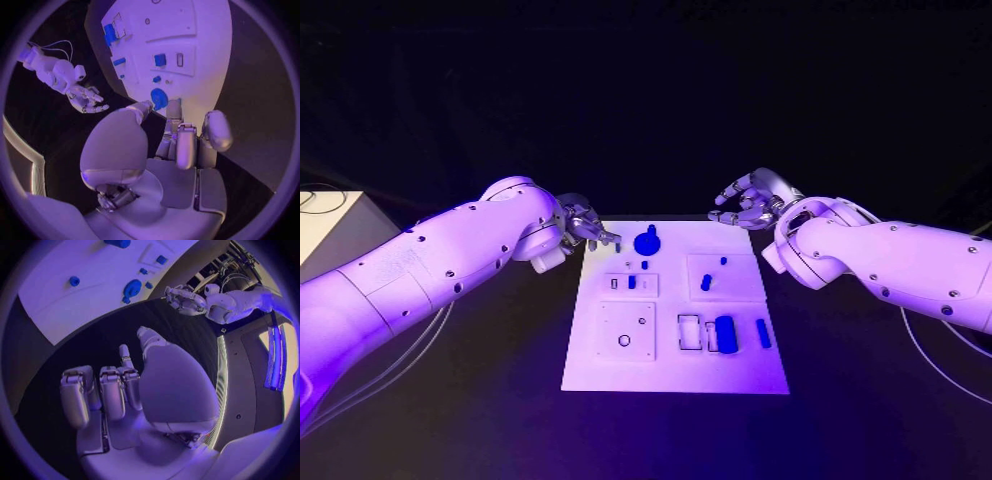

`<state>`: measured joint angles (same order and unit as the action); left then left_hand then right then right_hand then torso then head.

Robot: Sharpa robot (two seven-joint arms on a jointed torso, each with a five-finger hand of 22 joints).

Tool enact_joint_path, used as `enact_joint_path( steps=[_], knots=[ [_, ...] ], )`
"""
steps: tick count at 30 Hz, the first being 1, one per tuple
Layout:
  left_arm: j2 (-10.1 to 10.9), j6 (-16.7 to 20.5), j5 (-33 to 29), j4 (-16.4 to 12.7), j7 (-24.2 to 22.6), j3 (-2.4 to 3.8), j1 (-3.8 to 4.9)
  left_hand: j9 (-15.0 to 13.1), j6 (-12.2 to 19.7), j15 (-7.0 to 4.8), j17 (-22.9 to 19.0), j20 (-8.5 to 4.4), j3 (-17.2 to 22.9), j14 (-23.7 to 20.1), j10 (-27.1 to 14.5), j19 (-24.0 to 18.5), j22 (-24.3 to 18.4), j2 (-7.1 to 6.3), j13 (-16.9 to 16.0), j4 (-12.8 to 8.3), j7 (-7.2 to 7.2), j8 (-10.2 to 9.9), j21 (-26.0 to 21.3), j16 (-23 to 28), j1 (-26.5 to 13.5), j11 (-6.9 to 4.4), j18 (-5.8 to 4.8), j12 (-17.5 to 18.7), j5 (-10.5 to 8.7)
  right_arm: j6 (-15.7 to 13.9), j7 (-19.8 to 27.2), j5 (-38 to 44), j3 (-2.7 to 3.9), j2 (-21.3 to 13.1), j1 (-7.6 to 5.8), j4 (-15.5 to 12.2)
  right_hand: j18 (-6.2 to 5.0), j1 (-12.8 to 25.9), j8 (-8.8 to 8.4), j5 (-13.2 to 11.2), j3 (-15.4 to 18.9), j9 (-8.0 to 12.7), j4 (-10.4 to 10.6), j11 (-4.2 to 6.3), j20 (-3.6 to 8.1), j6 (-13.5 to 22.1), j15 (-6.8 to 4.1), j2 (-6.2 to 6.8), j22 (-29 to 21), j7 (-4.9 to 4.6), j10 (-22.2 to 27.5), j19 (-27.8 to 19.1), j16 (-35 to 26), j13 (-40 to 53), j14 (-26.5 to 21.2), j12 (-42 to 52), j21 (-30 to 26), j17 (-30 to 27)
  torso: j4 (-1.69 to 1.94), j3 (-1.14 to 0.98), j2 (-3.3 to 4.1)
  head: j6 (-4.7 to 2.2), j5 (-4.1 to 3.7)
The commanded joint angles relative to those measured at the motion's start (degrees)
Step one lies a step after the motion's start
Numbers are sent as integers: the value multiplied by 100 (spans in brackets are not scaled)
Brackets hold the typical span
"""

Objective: Assemble the parts on the task board

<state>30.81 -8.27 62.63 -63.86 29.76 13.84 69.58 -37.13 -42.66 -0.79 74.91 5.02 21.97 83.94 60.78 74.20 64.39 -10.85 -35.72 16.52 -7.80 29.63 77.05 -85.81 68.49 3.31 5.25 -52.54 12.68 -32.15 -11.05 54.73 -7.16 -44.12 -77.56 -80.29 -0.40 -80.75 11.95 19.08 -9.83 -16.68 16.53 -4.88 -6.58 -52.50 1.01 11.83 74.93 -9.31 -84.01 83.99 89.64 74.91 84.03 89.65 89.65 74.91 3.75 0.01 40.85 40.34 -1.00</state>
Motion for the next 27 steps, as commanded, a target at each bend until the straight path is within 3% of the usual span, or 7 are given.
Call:
enact_joint_path(
  steps=[1,15,23,27],
  knots=[
    [-25,229,-264,123,-177,15,24,59,70,46,795,23,-54,268,-35,-16,-14,13,27,3,-20,-60,-37,29,58,9,36,26,28,-28,111,-34,0,-9,-3,-1,40,42,31,-16,36,-7,-3,21,28,41,-55,10,1507,-7,-529,601,36,1441,597,-28,35,1509,-6,10,33,-36,5],
    [-397,189,-25,952,-217,18,233,95,-38,69,1009,52,-143,385,35,221,318,58,56,22,-42,57,150,-123,-13,30,-31,-65,45,-48,108,-32,3,-34,-44,-60,40,38,34,-10,34,-8,-6,21,28,47,-56,7,1507,-7,-527,601,36,1438,597,-31,35,1509,-33,21,180,-150,28],
    [-610,-131,-40,1238,-174,-39,266,105,-108,54,1086,42,-224,425,70,312,458,84,68,25,-11,147,231,-176,-133,7,-58,-115,22,-48,106,-19,5,-18,-55,-80,40,38,34,-10,34,-8,-6,21,28,47,-56,7,1507,-7,-527,601,36,1438,597,-31,35,1509,-49,35,260,-161,24],
    [-678,-290,-13,1308,-147,-61,269,40,-214,28,1080,23,-287,422,11,315,470,99,93,26,32,319,242,-177,-187,-24,-59,-109,22,-49,120,-17,6,-10,-59,-89,40,35,37,-4,34,-8,-7,21,28,51,-56,6,1507,-7,-526,601,36,1438,597,-31,35,1509,-56,39,298,-181,19]
  ],
)
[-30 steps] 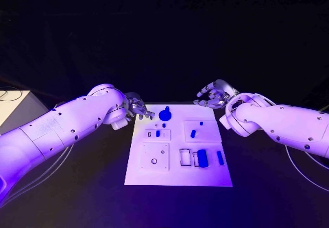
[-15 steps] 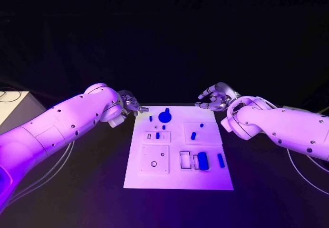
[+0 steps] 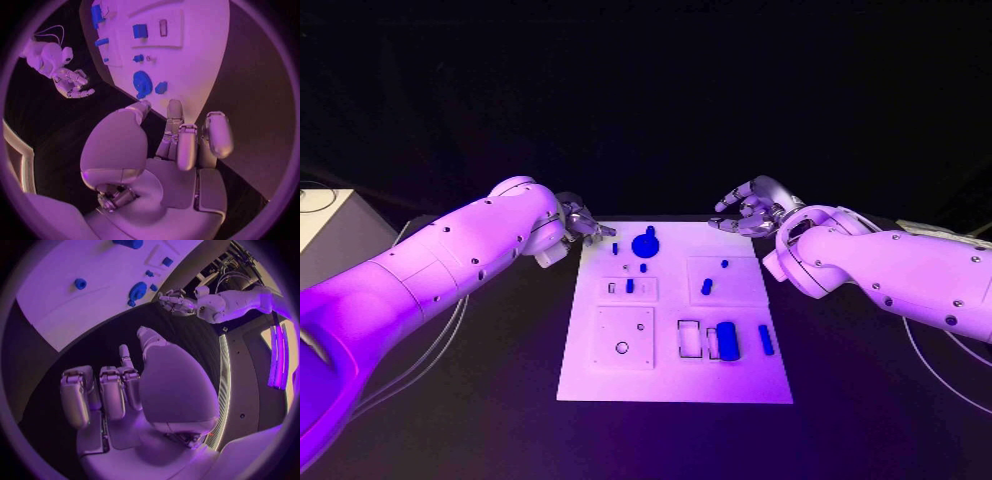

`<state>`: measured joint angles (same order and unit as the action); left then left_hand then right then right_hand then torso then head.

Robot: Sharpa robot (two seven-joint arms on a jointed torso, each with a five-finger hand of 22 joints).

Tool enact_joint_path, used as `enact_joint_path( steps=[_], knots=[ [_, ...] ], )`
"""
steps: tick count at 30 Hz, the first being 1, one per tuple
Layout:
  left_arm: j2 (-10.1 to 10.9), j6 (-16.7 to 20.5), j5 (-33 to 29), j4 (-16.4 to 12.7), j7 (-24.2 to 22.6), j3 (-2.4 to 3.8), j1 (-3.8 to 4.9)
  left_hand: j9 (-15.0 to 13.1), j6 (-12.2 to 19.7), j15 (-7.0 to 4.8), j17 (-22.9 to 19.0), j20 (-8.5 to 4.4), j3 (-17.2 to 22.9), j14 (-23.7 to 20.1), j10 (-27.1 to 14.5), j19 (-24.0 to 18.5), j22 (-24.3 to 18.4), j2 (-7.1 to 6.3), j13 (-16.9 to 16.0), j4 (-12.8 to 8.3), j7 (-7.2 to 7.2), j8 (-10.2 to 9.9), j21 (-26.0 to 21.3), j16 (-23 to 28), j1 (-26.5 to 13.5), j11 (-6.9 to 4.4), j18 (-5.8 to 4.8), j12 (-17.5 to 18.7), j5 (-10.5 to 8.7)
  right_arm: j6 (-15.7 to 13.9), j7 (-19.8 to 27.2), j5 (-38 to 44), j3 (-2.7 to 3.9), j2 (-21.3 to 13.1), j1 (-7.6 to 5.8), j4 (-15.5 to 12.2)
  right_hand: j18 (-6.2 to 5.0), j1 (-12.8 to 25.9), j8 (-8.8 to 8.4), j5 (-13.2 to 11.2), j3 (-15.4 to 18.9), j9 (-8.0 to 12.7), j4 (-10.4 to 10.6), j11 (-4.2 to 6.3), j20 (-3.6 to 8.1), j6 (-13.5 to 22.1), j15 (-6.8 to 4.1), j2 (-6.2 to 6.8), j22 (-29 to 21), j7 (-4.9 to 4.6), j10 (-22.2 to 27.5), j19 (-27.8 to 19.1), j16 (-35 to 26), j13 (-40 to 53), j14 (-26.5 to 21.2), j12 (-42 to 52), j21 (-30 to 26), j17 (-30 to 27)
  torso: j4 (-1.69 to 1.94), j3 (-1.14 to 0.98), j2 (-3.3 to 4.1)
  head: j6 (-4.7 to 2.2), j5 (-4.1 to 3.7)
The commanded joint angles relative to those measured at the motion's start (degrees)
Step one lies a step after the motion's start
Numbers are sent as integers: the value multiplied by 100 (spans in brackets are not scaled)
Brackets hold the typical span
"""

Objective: Assemble the parts on the task board

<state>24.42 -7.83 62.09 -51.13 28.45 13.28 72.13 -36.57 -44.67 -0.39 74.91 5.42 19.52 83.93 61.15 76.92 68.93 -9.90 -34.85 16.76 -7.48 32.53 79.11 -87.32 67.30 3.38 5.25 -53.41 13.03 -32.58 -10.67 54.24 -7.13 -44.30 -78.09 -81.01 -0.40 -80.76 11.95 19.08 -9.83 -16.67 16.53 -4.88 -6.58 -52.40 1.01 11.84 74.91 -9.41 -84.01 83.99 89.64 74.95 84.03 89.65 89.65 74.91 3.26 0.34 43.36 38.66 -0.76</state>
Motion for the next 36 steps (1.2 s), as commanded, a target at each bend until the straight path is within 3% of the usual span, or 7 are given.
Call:
enact_joint_path(
  steps=[1,14,29,36],
  knots=[
    [-55,-360,55,55,-11,-11,15,-25,-4,-15,1082,-20,-65,423,-30,47,23,3,10,4,3,49,40,-27,-101,-34,-60,-27,-17,-12,85,33,4,9,-8,-17,40,36,37,-4,34,-9,-7,21,28,41,-56,5,1509,3,-527,601,36,1434,597,-31,35,1509,-7,5,53,-4,-1],
    [-180,-473,89,142,17,-58,39,-139,-59,-64,1174,-55,-218,468,31,148,194,67,30,0,76,286,138,-87,-250,-94,-95,-106,-11,-81,122,34,9,26,-21,-22,40,38,38,-1,36,-10,-6,21,28,44,-56,7,1509,2,-515,601,36,1423,597,-42,35,1509,-7,2,65,21,-3],
    [-220,-518,34,108,14,-92,57,-172,-59,-82,1190,-65,-211,477,43,167,228,98,39,-13,96,338,157,-98,-197,-114,-102,-116,6,-77,102,44,9,42,-23,-9,40,37,39,4,36,-10,-6,21,28,48,-56,7,1509,2,-510,601,36,1418,597,-46,35,1509,-3,6,65,31,-19],
    [-249,-521,16,153,11,-151,72,-216,-20,-103,1200,-82,-108,482,44,171,246,197,69,-23,115,401,169,-106,16,-136,-104,-117,19,-70,98,47,9,53,-23,-11,40,37,39,4,36,-10,-6,21,28,48,-56,7,1509,2,-510,601,36,1418,597,-46,35,1509,-7,8,74,30,-19]
  ],
)
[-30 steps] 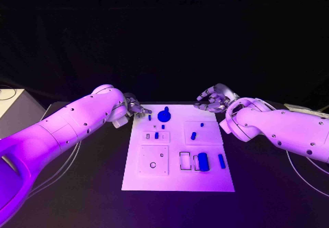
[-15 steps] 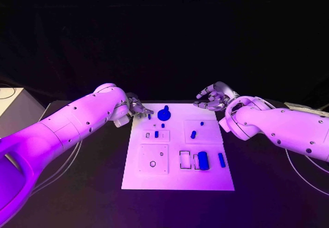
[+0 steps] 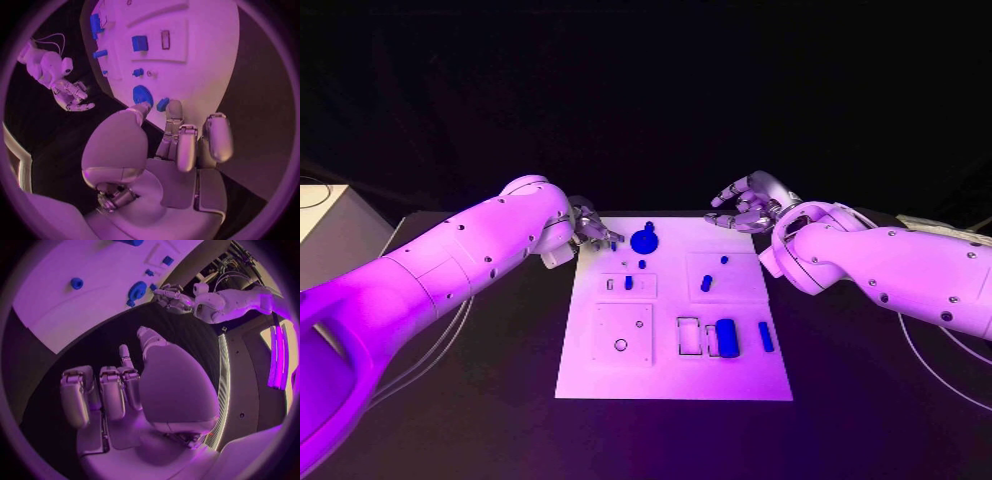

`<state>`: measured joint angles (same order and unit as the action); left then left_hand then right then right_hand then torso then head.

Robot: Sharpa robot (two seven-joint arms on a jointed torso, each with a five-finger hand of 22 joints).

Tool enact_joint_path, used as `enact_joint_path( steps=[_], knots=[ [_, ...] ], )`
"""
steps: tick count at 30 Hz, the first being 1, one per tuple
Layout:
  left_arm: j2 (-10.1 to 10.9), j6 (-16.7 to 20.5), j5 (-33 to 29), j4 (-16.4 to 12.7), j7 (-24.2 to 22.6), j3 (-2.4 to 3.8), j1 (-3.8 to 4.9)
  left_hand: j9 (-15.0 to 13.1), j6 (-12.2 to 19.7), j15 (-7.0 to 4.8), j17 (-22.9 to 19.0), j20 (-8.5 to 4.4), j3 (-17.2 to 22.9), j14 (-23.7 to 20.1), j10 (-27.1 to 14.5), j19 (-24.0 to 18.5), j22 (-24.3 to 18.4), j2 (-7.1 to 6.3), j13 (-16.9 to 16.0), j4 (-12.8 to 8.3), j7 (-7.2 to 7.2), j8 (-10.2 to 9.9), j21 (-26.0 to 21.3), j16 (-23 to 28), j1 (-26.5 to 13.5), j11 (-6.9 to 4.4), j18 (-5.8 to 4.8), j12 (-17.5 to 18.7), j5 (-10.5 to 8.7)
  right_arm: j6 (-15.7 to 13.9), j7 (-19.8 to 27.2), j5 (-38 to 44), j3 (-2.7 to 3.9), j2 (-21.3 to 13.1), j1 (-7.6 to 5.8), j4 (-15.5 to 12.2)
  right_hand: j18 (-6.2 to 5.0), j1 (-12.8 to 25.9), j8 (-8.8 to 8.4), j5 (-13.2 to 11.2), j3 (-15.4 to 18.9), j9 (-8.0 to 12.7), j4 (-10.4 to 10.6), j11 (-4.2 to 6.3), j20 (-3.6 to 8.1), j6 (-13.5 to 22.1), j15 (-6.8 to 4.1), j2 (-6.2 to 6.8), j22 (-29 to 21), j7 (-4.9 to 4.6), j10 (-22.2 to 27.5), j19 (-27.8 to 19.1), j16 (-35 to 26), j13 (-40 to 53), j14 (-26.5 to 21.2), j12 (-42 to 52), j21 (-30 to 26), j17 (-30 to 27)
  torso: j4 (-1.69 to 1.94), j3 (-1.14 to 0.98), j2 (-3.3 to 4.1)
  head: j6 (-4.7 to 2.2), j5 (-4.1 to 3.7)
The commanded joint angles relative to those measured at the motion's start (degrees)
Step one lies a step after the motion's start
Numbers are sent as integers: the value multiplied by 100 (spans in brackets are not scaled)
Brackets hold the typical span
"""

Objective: Assemble the parts on the task board

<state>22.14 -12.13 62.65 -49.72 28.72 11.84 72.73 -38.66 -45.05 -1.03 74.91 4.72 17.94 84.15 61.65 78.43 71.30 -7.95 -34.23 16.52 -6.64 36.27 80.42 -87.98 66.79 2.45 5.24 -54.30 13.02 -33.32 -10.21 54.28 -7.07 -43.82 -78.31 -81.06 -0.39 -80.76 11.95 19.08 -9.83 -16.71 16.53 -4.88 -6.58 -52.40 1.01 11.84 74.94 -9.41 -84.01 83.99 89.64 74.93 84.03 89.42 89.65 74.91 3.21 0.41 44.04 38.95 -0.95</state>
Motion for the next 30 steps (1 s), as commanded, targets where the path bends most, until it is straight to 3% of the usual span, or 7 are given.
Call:
enact_joint_path(
  steps=[1,11,20,30],
  knots=[
    [-26,-91,-44,22,-18,-19,13,-13,24,-42,1199,-14,79,460,-6,23,17,17,14,0,34,38,43,-40,110,-46,-105,-28,22,7,51,44,3,6,-2,-10,39,37,40,4,36,-6,-6,21,28,49,-56,6,1506,2,-510,601,36,1420,597,-23,35,1509,0,2,6,-1,-2],
    [-55,-56,-66,55,-27,-61,16,-25,25,-48,1202,-18,132,461,-4,22,20,46,25,3,41,60,45,-42,174,-52,-105,-30,32,13,45,49,3,11,-3,-17,39,34,46,14,36,-8,-8,21,29,54,-56,5,1506,2,-520,601,36,1430,597,-14,35,1509,-2,-1,9,22,-11],
    [-54,72,-115,68,-53,-66,17,-50,31,-58,1201,-26,265,462,0,25,33,174,48,6,54,105,52,-44,247,-64,-107,-30,36,36,36,54,3,23,-3,-1,39,34,46,14,36,-8,-8,21,29,54,-56,5,1506,2,-520,601,36,1430,597,-14,35,1509,6,-5,3,47,-14],
    [-46,146,-226,62,-86,-66,18,-100,52,-79,1186,-40,518,456,-11,19,36,220,82,-23,82,187,52,-38,460,-90,-106,-26,22,61,24,56,3,32,-3,15,39,32,55,17,36,-11,-7,22,29,55,-56,2,1506,3,-527,601,36,1437,597,-7,35,1509,0,-4,4,57,-3]
  ],
)
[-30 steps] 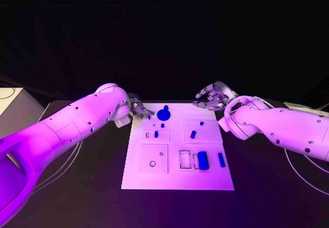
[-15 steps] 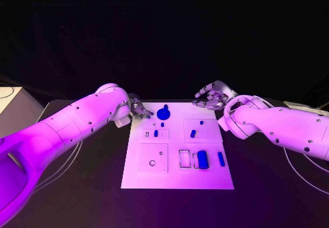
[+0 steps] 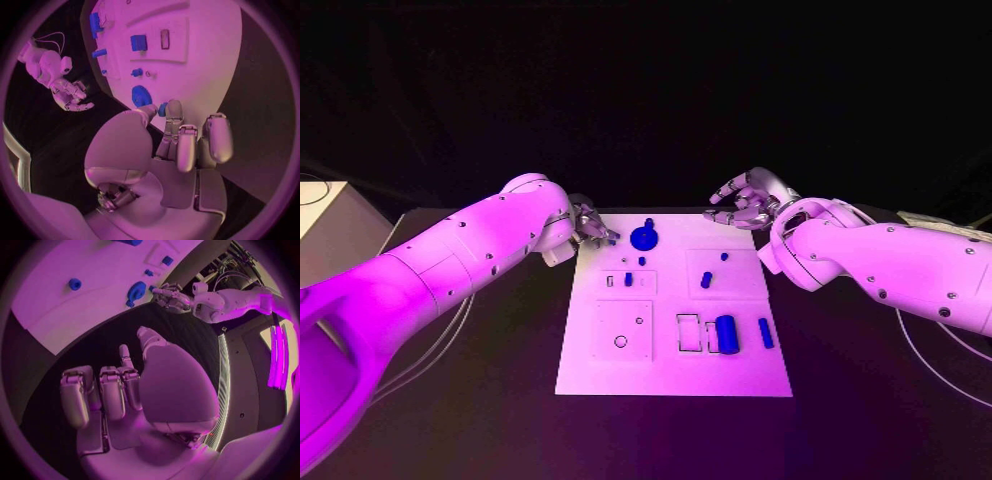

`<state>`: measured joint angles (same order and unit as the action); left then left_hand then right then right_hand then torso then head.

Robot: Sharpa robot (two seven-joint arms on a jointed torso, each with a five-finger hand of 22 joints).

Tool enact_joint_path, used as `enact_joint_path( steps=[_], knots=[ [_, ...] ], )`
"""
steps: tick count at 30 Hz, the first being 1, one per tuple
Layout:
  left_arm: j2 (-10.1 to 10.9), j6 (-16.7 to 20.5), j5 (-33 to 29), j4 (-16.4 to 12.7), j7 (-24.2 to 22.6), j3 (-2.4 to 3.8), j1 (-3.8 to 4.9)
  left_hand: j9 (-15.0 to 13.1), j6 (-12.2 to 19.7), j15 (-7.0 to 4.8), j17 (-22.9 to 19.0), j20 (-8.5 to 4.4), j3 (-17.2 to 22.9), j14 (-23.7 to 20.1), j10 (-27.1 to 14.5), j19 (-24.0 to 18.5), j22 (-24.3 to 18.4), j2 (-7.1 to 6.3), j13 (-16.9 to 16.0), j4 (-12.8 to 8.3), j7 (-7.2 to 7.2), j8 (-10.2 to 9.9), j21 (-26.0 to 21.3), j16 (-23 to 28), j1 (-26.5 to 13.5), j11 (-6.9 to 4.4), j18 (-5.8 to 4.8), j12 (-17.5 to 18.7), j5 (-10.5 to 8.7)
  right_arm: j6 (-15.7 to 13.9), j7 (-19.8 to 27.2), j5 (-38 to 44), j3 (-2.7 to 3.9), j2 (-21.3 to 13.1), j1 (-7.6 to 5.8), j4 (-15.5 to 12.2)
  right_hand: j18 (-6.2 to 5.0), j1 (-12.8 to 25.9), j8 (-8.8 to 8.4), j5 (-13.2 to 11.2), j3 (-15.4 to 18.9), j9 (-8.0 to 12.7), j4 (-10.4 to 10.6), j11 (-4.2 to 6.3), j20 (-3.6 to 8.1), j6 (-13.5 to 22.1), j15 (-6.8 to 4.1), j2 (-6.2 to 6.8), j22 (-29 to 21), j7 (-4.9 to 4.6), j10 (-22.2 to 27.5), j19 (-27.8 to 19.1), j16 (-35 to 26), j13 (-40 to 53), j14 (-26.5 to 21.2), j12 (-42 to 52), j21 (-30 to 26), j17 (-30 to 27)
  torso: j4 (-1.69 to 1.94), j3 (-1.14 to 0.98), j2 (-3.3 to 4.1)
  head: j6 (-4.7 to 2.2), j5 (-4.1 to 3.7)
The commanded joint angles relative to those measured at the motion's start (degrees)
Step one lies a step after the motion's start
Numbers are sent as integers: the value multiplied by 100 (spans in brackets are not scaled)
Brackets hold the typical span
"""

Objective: Assemble the parts on the task board

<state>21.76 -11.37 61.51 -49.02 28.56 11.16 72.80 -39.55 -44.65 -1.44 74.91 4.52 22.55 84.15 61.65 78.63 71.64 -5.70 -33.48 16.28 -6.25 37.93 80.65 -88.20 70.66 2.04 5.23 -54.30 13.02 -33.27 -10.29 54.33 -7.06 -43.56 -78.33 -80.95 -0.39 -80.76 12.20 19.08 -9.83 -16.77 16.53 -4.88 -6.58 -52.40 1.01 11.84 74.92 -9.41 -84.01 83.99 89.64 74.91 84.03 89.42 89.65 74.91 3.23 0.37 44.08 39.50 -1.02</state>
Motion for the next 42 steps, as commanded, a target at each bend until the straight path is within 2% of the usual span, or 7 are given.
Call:
enact_joint_path(
  steps=[1,9,12,19,31,34,42],
  knots=[
    [-8,72,-118,-8,-73,1,11,-14,12,-39,1188,-20,71,457,-11,-2,0,-6,8,0,44,26,28,-18,83,-49,-105,-27,22,60,31,51,3,7,-2,6,39,32,30,17,36,-5,-7,22,29,55,-56,2,1508,3,-527,601,36,1438,597,-8,35,1509,-1,-1,0,2,4],
    [7,115,-183,-21,-110,1,11,-140,59,-73,1177,-48,629,452,-22,-19,-6,-11,63,-95,86,199,19,-15,380,-89,-102,-11,22,93,15,52,2,15,-1,23,39,32,30,17,36,-5,-7,22,29,55,-56,2,1508,3,-527,601,36,1438,597,-8,35,1509,5,3,-1,7,5],
    [20,152,-205,-31,-126,1,10,-310,151,-98,1179,-71,1299,452,-26,-22,1,-58,113,-332,92,401,19,-18,503,-106,-100,15,-1,110,9,52,2,20,0,32,39,32,30,17,36,-5,-7,22,29,55,-56,2,1508,3,-527,601,36,1438,597,-8,35,1509,3,0,-4,7,10],
    [79,201,-287,-100,-145,1,9,-594,279,-104,1145,-71,2488,438,-6,-36,9,-222,167,-898,118,757,20,-7,22,-111,-100,-8,2,155,-8,52,2,27,3,52,39,34,38,20,37,-7,-6,23,29,55,-57,1,1508,3,-532,601,36,1443,597,-4,35,1509,4,-2,-6,7,24],
    [437,101,-434,-678,-25,-10,1,-625,60,-153,1278,-113,3268,492,150,-22,57,-289,55,-1599,158,879,53,-74,-646,-171,-103,-208,198,190,-17,52,0,6,21,67,39,34,39,23,37,-8,-6,23,29,56,-57,0,1508,4,-531,601,36,1442,597,-4,35,1509,23,-2,-76,27,66],
    [613,77,-460,-950,-4,-63,-4,-615,28,-158,1334,-117,3312,515,199,-10,80,-286,10,-1654,164,884,66,-100,-719,-177,-107,-253,235,199,-19,52,0,-11,31,64,39,34,43,34,36,-9,-6,23,30,58,-58,-1,1508,4,-531,601,36,1442,597,-4,35,1509,30,-5,-110,50,79],
    [1066,305,-497,-1672,9,-287,-41,-563,-21,-169,1399,-126,3403,541,302,38,154,-264,-104,-1749,172,889,108,-130,-852,-188,-123,-354,244,227,-26,51,-2,-42,71,60,39,34,43,34,36,-9,-6,23,30,58,-58,-1,1508,4,-531,601,36,1442,597,-4,35,1509,53,5,-188,102,92]
  ],
)
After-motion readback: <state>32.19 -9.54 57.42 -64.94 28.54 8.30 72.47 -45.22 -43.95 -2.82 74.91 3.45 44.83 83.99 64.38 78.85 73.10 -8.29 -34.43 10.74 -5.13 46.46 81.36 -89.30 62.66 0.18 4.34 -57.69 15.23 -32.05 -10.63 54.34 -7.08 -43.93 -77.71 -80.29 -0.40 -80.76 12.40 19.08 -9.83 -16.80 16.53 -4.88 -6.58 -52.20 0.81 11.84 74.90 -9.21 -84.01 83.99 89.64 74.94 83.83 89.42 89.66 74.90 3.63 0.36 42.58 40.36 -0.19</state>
